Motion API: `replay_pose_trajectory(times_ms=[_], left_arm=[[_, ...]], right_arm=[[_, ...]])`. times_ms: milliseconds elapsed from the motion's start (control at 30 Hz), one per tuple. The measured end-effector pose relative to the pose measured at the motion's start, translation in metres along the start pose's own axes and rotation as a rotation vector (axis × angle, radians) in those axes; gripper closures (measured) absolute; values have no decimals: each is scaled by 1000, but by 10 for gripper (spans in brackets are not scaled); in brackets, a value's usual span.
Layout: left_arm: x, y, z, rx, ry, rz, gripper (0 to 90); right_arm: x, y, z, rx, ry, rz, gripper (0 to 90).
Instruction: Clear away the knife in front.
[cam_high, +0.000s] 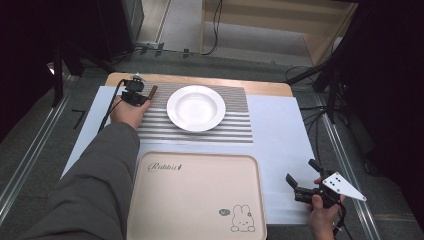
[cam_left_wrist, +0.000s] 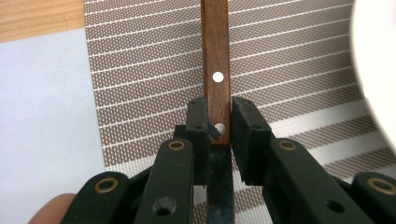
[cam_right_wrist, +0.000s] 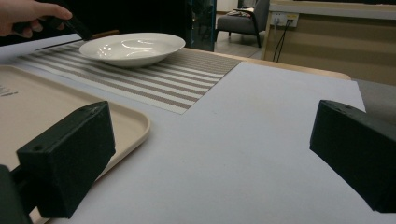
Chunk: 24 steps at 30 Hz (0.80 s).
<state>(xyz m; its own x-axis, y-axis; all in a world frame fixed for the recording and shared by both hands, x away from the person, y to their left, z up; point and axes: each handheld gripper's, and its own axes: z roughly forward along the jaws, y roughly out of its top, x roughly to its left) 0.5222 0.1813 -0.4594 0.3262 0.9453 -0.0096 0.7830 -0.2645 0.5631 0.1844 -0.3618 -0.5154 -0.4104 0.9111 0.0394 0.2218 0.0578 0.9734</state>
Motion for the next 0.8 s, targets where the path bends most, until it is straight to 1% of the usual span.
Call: replay_pose_trajectory(times_ms=[33, 100, 133, 167, 200, 233, 367, 400, 700, 800], left_arm=[[0, 0, -2, -3, 1, 1, 780], [1, -1, -6, -20, -6, -15, 780], [2, -2, -8, -18, -15, -24, 780], [2, -3, -9, -19, -11, -19, 779], [2, -4, -11, -23, -14, -23, 780], [2, -6, -14, -30, -28, -28, 779], [2, -9, -18, -24, -35, -20, 779], [2, -11, -22, -30, -43, -24, 780], [2, -18, -35, -38, -50, -18, 780], [1, -21, -39, -40, -59, -14, 780]], right_arm=[[0, 0, 0, 0, 0, 0, 0], [0, 0, 0, 0, 0, 1, 0], [0, 0, 0, 0, 1, 1, 0], [0, 0, 0, 1, 1, 0, 0], [0, 0, 0, 1, 1, 1, 0], [0, 0, 0, 1, 1, 1, 0], [0, 0, 0, 1, 0, 0, 0], [0, 0, 0, 1, 1, -1, 0], [0, 0, 0, 5, 1, -7, 0], [1, 0, 0, 4, 1, -7, 0]])
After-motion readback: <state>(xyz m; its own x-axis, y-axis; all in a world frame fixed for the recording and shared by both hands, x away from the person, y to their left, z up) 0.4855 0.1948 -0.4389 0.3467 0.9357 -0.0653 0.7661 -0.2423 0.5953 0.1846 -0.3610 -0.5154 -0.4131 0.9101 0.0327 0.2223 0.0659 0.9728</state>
